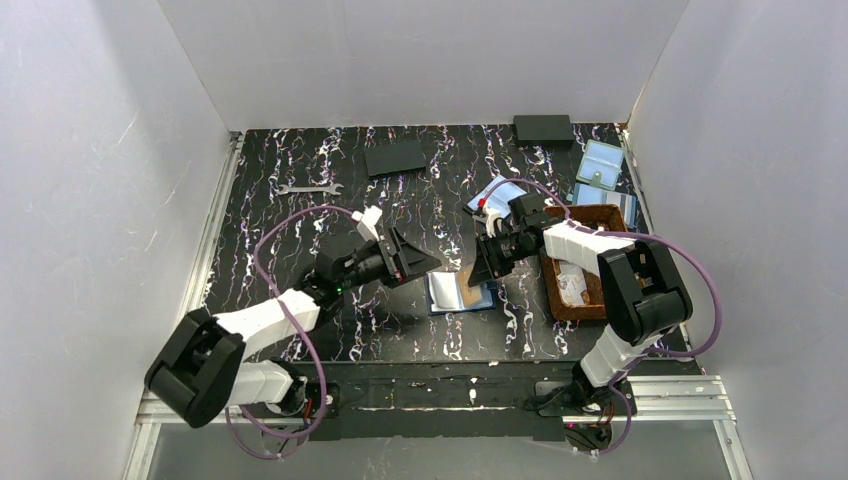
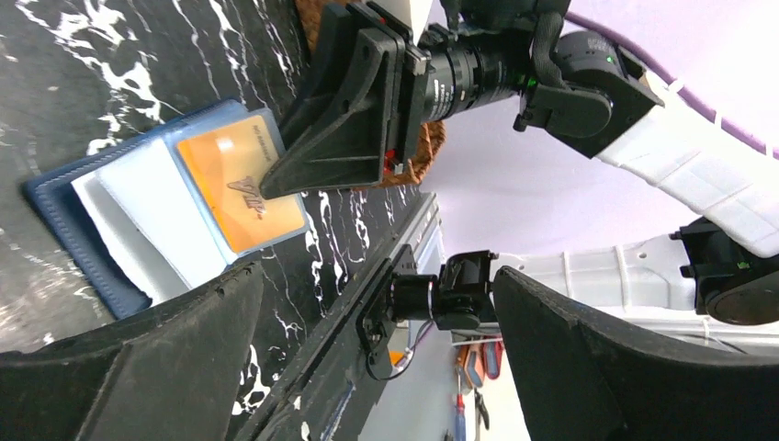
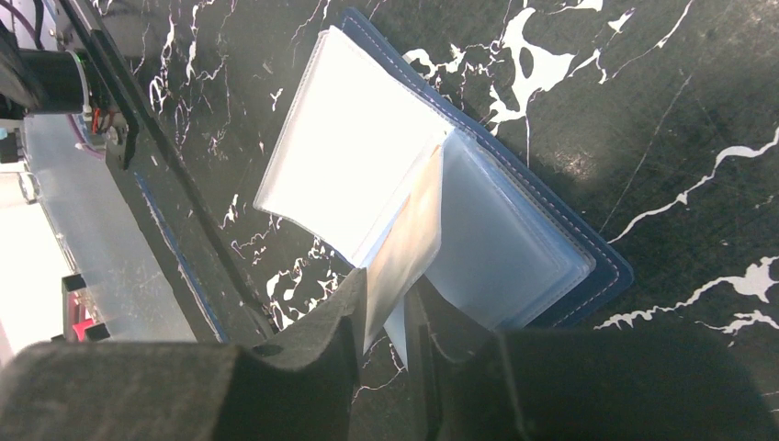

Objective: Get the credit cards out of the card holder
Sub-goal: Remove the credit card from the card holder.

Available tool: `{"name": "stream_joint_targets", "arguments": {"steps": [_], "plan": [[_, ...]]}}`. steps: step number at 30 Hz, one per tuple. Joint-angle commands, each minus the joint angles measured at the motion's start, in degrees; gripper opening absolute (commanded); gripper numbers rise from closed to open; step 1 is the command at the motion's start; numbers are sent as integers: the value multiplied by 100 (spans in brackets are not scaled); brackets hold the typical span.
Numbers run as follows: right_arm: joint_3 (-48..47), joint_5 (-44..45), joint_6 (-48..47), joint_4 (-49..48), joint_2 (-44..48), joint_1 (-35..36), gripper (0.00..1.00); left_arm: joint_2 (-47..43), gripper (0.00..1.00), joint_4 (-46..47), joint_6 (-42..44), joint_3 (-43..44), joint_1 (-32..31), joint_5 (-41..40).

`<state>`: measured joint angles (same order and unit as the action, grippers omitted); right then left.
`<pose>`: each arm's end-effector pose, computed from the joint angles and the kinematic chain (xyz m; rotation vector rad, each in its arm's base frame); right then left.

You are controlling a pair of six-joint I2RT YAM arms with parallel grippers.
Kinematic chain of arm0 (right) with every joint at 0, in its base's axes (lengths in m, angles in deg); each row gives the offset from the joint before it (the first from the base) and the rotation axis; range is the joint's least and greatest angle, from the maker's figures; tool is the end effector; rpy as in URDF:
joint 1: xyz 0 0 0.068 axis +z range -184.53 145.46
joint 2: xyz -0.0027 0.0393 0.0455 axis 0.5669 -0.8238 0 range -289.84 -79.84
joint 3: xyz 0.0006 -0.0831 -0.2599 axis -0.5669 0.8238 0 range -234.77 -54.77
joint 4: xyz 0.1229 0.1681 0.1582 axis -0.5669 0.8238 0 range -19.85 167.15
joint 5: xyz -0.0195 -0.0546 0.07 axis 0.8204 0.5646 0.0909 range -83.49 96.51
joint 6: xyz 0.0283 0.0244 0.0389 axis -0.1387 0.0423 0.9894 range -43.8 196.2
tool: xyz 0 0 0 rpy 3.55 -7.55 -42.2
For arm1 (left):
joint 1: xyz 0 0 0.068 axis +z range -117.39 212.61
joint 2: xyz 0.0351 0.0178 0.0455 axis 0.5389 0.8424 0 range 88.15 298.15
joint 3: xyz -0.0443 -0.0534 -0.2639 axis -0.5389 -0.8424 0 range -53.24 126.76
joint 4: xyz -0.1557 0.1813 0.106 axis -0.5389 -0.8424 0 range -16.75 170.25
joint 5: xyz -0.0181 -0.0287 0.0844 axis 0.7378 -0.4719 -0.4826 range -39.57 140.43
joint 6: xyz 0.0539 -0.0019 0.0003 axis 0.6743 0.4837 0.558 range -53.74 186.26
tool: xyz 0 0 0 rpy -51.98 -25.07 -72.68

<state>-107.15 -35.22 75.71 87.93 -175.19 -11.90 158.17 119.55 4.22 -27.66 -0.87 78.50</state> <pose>0.2807 0.1427 0.1655 -0.7673 2.4720 1.0925 0.2007 -0.1528 0.2235 -0.0478 1.9419 -1.5997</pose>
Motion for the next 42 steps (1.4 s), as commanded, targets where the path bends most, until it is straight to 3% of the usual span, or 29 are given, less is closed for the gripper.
{"name": "stream_joint_targets", "arguments": {"steps": [1,16,21,29,35,38,40,42], "plan": [[-131,-48,14,-171,20,9,32,474,93,502,-153,345,-285,237],[143,-276,384,-396,277,-136,46,2226,81,1642,-817,539,-423,72],[346,-1049,762,-838,381,-136,47,2394,81,1726,-819,515,-430,16],[222,-226,540,-425,278,-136,44,2655,77,1904,-876,389,-430,-26],[332,-1551,878,-900,175,-43,43,2795,75,2087,-946,345,-434,-24],[276,-1007,653,-657,264,-5,45,2799,75,2132,-955,310,-436,-24],[172,93,391,-288,305,-4,46,2800,75,2157,-962,286,-440,-42],[84,641,290,-43,219,-59,47,2813,75,2185,-973,259,-437,-42]]}}
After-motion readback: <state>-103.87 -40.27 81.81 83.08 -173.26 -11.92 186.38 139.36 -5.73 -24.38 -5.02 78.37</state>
